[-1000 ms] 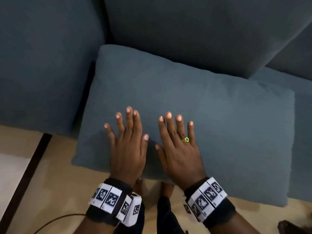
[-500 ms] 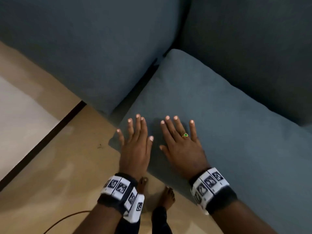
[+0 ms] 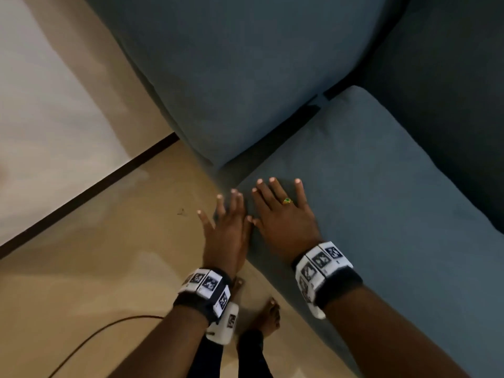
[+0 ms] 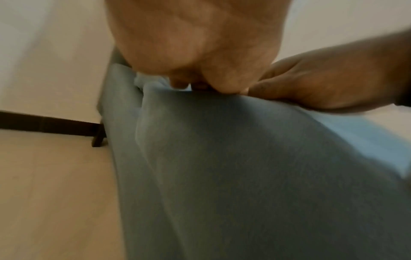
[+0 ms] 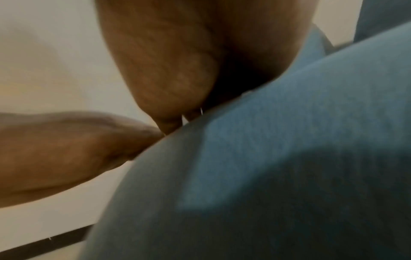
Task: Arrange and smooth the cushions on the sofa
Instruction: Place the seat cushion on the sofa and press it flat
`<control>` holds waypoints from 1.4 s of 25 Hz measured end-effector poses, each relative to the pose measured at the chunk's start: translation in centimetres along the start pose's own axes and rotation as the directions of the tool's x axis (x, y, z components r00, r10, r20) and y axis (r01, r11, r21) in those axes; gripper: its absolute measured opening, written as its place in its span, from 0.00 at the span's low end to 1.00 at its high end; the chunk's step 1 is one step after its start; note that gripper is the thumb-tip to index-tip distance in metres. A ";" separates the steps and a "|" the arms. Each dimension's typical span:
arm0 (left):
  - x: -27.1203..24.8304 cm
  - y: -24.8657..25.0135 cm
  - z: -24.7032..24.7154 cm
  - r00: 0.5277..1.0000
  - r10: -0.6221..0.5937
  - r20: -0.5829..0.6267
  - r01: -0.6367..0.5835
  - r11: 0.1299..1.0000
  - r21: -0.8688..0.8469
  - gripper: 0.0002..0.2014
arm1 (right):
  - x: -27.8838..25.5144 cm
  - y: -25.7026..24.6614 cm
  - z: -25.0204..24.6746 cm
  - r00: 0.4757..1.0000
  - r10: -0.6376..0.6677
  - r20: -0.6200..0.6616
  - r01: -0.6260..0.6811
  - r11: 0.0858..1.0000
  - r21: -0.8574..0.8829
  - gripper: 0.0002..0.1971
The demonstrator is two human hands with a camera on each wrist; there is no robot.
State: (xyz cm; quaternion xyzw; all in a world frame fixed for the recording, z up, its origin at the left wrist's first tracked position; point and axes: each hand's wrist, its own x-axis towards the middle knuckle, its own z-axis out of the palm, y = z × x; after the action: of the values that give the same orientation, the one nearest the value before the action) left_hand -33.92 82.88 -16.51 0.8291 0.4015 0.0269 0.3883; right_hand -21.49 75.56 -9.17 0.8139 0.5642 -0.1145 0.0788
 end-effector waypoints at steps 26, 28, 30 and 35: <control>-9.9 6.4 11.9 0.862 0.507 0.011 -0.485 0.816 0.314 0.38 | -24.8 5.3 12.1 0.934 0.007 -0.356 -0.069 0.985 -0.161 0.41; -10.8 6.3 12.9 0.831 0.552 0.066 -0.535 0.762 0.364 0.39 | -26.7 5.0 13.4 0.938 0.103 -0.331 -0.139 0.987 -0.086 0.41; -11.1 6.9 12.4 0.772 0.631 0.076 -0.605 0.693 0.394 0.38 | -28.3 4.0 14.4 0.890 0.171 -0.423 -0.191 0.982 -0.004 0.37; -14.8 9.9 15.7 0.510 0.769 0.385 -0.816 0.292 0.499 0.44 | -33.5 4.6 16.2 0.843 0.445 -0.301 -0.436 0.894 0.101 0.40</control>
State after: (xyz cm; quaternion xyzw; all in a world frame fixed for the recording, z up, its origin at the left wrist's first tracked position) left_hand -31.95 59.18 -16.87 0.9938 -0.0916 0.0505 0.0372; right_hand -30.09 39.61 -15.47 0.9302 0.3657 0.0306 0.0000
